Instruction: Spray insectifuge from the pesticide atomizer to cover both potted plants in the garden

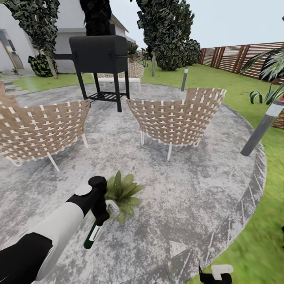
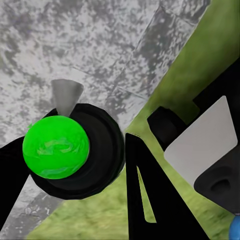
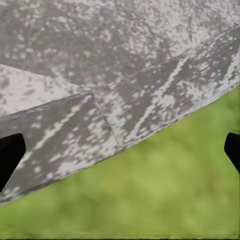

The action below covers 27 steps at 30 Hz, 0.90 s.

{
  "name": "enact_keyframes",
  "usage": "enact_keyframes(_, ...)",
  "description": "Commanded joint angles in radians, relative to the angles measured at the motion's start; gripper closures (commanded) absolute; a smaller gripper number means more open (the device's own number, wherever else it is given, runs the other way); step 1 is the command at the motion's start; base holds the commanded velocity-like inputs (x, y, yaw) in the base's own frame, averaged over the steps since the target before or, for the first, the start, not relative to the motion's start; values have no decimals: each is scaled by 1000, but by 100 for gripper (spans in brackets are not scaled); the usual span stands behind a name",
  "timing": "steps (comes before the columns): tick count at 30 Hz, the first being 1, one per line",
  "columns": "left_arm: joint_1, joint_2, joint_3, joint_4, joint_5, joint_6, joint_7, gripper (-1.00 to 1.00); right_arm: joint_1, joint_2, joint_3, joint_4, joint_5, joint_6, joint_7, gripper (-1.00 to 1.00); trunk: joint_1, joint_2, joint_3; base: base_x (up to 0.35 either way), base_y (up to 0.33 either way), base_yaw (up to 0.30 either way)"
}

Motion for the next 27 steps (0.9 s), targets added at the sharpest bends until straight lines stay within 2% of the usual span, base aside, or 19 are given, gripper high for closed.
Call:
enact_keyframes(1, 0, 0, -2, -1, -8, 10, -10, 100, -1, 0, -4, 2, 11, -3, -8, -100, -1, 0, -1, -293, 221, 0)
enact_keyframes(19, 4, 2, -3, 4, -7, 10, -10, 100, -1, 0, -4, 2, 10, -4, -8, -100, -1, 0, -1, -295, 180, 0)
enact_keyframes(22, 37, 1, 1, 1, -5, 8, -10, 100, -1, -4, -5, 0, 9, -3, -8, -100, -1, 0, -1, -313, 108, 0)
enact_keyframes(24, 74, 1, 20, 1, -3, 2, 7, 100, -1, -6, -5, -1, 9, -3, -7, -100, -1, 0, -1, -313, 107, 0)
enact_keyframes(25, 88, 1, 32, 1, 3, 0, 40, 100, -1, -6, -5, 0, 9, -3, -7, -100, -1, 0, -1, -310, 107, 0)
enact_keyframes(26, 126, 2, 79, 1, 52, -24, 123, 100, -1, -6, -4, 0, 9, -3, -6, -100, -1, 0, -1, -288, 107, 0)
enact_keyframes(27, 147, 2, 109, 2, 102, -87, 178, 100, -1, -6, -4, 0, 9, -3, -5, -100, -1, 0, -1, -257, 106, 0)
